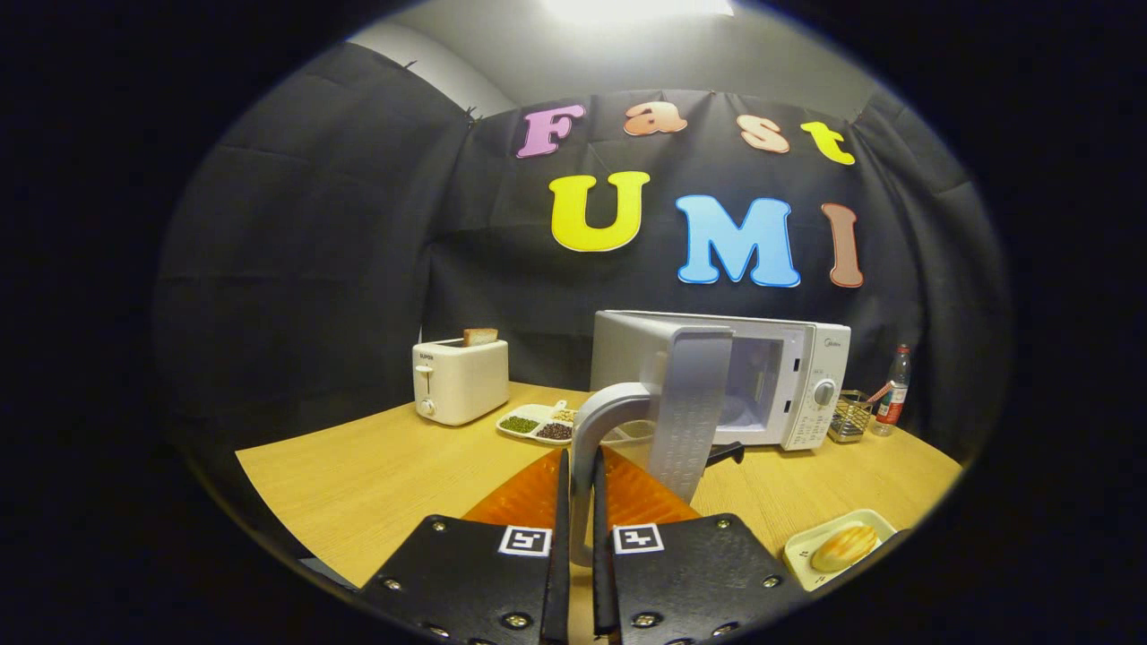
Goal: Open the microwave, put the food inside, and close the microwave door.
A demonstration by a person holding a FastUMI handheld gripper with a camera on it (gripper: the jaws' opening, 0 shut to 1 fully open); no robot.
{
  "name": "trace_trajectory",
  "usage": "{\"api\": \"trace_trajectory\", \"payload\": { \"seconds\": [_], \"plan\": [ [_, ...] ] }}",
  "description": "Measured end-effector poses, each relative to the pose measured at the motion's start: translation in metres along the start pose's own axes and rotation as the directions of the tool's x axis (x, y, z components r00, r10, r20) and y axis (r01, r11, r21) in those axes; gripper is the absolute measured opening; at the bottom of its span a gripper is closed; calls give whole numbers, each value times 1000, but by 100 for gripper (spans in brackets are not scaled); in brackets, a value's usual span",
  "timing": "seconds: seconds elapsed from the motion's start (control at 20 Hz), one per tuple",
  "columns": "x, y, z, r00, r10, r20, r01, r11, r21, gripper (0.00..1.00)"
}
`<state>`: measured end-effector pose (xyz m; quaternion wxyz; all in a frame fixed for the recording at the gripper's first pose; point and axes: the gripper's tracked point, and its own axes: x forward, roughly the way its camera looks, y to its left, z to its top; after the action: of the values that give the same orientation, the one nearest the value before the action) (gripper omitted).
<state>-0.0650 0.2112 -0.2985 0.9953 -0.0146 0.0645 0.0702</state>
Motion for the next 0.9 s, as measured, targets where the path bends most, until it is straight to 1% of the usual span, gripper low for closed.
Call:
{"api": "trace_trajectory", "payload": {
  "seconds": [0.2, 0.3, 0.4, 0.5, 0.55, 0.6, 0.65, 0.7, 0.8, 0.85, 0.9],
  "plan": [
    [1, 18, -1, 997, -72, -30, 74, 997, 37, 11],
    [-2, 32, -2, 997, -67, -44, 70, 996, 50, 11],
    [-6, 48, -6, 998, -13, -67, 17, 998, 61, 11],
    [-15, 67, 0, 994, 92, -52, -89, 994, 65, 12],
    [-20, 69, 6, 991, 125, -37, -123, 991, 58, 14],
    [-25, 65, 11, 988, 156, -16, -155, 986, 57, 24],
    [-30, 67, 16, 978, 206, 0, -206, 977, 54, 34],
    [-31, 69, 16, 969, 248, 4, -247, 967, 60, 58],
    [-37, 61, 10, 957, 289, -21, -286, 955, 79, 77],
    [-40, 57, 10, 951, 308, -28, -304, 949, 83, 81],
    [-43, 52, 11, 944, 329, -27, -326, 942, 80, 83]
  ]
}}
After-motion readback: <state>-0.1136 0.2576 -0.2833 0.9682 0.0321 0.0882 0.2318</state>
